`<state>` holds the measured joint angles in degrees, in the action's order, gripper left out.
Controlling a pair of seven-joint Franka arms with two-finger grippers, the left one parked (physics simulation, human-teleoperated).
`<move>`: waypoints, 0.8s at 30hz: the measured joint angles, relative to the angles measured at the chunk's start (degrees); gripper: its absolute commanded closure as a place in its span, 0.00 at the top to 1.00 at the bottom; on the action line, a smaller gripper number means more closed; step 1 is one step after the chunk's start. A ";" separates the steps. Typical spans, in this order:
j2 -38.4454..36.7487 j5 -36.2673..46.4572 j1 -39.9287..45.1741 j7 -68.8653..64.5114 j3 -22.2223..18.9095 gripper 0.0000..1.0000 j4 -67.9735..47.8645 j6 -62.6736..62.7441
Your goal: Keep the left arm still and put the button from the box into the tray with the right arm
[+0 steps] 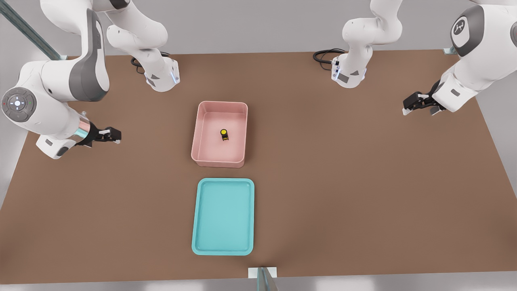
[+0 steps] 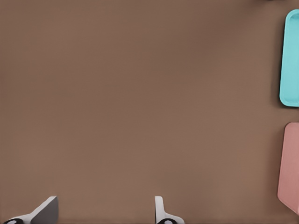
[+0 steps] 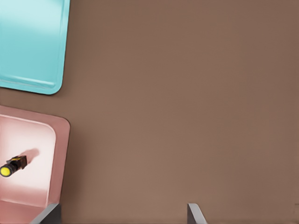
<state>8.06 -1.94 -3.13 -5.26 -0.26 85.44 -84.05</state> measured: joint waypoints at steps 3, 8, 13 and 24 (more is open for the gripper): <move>0.62 -0.19 2.55 -0.53 6.14 1.00 -0.15 0.25; 12.02 -1.35 -24.74 5.09 16.00 1.00 -2.76 -3.19; 15.82 -4.39 -30.38 15.96 16.28 1.00 7.82 -15.19; 9.17 -5.94 -24.85 34.84 16.24 1.00 38.49 -46.29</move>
<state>17.22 -7.88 -27.98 29.58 15.98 123.94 -130.33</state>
